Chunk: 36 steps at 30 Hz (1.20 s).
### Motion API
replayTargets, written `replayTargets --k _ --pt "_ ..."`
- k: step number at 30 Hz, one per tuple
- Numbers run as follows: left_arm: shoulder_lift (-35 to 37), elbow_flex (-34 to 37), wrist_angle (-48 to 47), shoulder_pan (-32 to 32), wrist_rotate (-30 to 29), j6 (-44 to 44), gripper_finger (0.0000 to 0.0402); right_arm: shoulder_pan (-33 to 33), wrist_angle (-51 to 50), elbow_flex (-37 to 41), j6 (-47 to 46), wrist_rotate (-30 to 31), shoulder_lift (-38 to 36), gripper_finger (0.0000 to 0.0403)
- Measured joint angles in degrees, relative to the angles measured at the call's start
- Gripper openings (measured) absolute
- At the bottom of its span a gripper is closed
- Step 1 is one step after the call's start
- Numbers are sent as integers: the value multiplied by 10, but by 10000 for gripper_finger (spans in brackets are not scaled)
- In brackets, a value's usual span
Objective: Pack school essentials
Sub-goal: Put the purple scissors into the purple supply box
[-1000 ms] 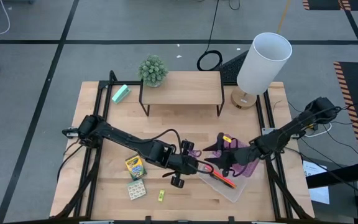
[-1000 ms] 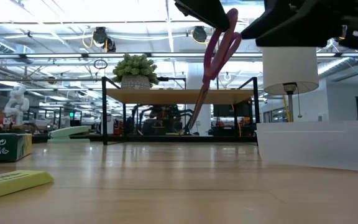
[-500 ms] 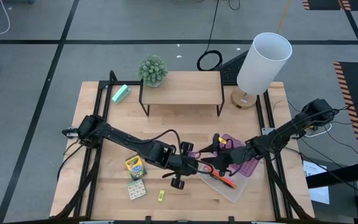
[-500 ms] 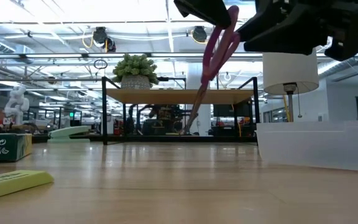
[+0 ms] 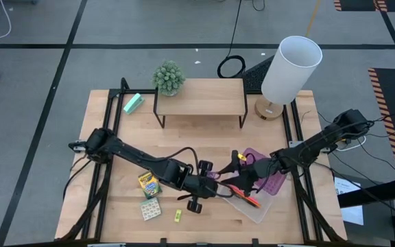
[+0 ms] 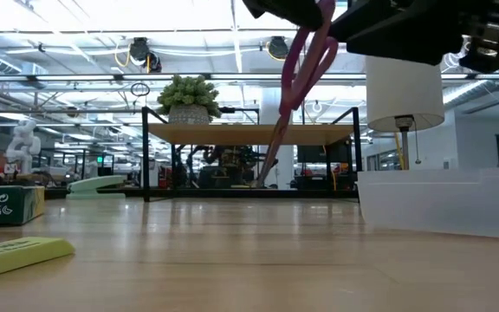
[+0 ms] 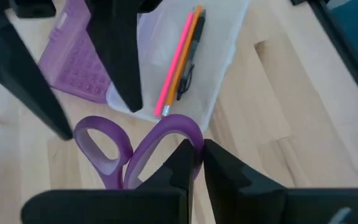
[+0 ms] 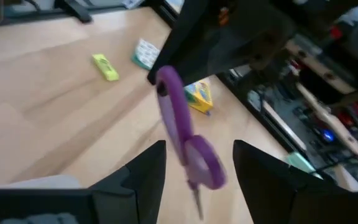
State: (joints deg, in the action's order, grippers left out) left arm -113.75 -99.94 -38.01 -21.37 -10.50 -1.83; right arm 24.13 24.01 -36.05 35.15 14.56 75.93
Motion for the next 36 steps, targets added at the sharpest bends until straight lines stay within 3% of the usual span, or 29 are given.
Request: replayTargets --k 6,19,23,28,31,36 --pt "0 0 18 -9 0 -21 30 -11 18 0 -9 -23 10 157" --pt "-1 0 14 -13 -19 -24 31 -24 6 0 -13 -73 18 31" --pt "-1 0 13 -13 -30 -21 31 -24 -2 0 0 -73 18 18" --pt "-1 1 7 -18 -81 0 51 -24 -13 1 0 -65 8 33" --pt "-1 1 8 -28 -136 7 92 -18 -25 1 -4 -60 -9 38" --pt "-1 1 13 -58 -284 22 176 -5 -45 1 -5 -26 -47 17"
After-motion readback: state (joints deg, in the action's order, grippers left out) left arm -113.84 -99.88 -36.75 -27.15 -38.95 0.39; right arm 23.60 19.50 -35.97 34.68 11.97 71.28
